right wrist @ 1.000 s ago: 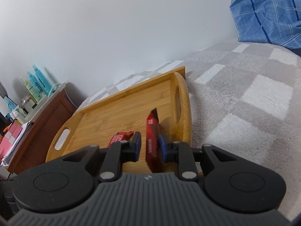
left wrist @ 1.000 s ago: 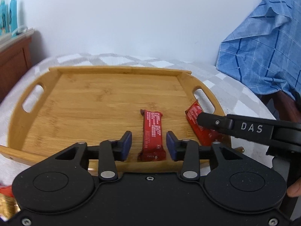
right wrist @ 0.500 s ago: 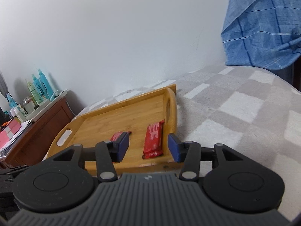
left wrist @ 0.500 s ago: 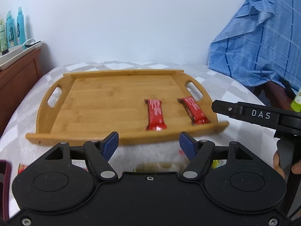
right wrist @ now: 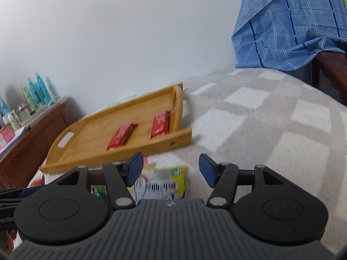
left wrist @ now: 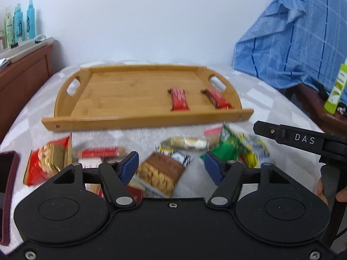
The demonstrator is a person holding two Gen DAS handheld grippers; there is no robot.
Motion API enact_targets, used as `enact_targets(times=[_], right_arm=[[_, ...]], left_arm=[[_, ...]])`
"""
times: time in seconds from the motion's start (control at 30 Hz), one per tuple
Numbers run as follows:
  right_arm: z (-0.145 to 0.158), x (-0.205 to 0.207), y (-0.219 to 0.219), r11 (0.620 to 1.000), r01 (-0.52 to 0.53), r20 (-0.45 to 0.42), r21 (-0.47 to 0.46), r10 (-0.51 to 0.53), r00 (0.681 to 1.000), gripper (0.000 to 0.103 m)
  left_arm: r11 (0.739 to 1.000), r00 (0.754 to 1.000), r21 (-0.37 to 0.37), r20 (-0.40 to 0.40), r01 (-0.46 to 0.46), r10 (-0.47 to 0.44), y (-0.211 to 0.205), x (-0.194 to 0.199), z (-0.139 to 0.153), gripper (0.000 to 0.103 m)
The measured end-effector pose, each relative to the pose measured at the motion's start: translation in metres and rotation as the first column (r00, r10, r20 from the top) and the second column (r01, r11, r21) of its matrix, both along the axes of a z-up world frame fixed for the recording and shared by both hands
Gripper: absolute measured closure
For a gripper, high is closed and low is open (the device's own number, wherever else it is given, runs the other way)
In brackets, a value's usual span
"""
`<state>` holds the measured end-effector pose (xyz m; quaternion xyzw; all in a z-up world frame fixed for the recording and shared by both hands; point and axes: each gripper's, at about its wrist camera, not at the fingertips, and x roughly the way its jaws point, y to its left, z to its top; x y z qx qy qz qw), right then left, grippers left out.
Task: Organize snacks
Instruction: 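Grasp the peanut bag with the left tool while the right tool grasps the yellow Americana bag, then carry both bags onto the tray and open both tools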
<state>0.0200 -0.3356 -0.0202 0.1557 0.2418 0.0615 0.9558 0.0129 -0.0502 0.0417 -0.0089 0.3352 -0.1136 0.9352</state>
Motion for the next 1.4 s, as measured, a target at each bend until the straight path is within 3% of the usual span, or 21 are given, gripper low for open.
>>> enact_targets(times=[0.1, 0.4, 0.83, 0.93, 1.0, 1.07, 1.13, 1.23, 1.3, 1.33, 1.4], right_arm=[[-0.005, -0.006, 0.006, 1.0, -0.018, -0.027, -0.002, 0.018, 0.999, 0.028], [-0.014, -0.009, 0.02, 0.999, -0.04, -0.064, -0.036, 0.038, 0.997, 0.023], [-0.017, -0.004, 0.033, 0.994, -0.072, -0.076, -0.077, 0.066, 0.995, 0.022], [-0.017, -0.004, 0.035, 0.993, -0.075, -0.077, -0.09, 0.069, 0.995, 0.025], [-0.017, -0.005, 0.034, 0.994, -0.072, -0.074, -0.085, 0.066, 0.995, 0.039], [-0.016, -0.007, 0.032, 0.994, -0.065, -0.069, -0.083, 0.059, 0.996, 0.044], [-0.014, -0.009, 0.03, 0.996, -0.058, -0.06, -0.075, 0.053, 0.997, 0.045], [-0.012, -0.012, 0.03, 0.995, -0.043, -0.036, -0.086, 0.04, 0.999, 0.045], [-0.01, -0.015, 0.029, 0.995, -0.029, -0.016, -0.091, 0.028, 0.999, 0.045], [-0.009, -0.016, 0.028, 0.996, -0.022, -0.007, -0.087, 0.021, 1.0, 0.045], [-0.007, -0.017, 0.025, 0.997, -0.007, 0.007, -0.079, 0.008, 1.0, 0.045]], left_arm=[[1.0, 1.0, 0.008, -0.027, 0.006, -0.005, 0.002, 0.0, -0.007, 0.049], [0.998, 1.0, 0.067, -0.017, 0.009, -0.008, 0.002, 0.014, -0.016, 0.044], [0.996, 0.999, 0.088, -0.027, 0.029, -0.027, -0.007, 0.022, -0.025, 0.044], [0.997, 1.0, 0.076, -0.023, 0.016, -0.014, -0.007, 0.021, -0.026, 0.057], [0.998, 1.0, 0.066, -0.014, 0.023, -0.022, -0.009, 0.017, -0.024, 0.069], [0.997, 0.999, 0.069, -0.008, 0.037, -0.037, -0.012, 0.013, -0.022, 0.082], [0.996, 0.999, 0.075, -0.007, 0.045, -0.044, -0.016, 0.01, -0.021, 0.086], [0.997, 0.999, 0.072, -0.001, 0.035, -0.036, -0.017, 0.007, -0.02, 0.084], [0.996, 1.0, 0.08, -0.001, 0.029, -0.029, -0.016, 0.008, -0.02, 0.073], [0.996, 1.0, 0.085, -0.002, 0.029, -0.029, -0.014, 0.008, -0.021, 0.062], [0.995, 1.0, 0.101, 0.004, 0.02, -0.02, -0.012, 0.01, -0.022, 0.06]])
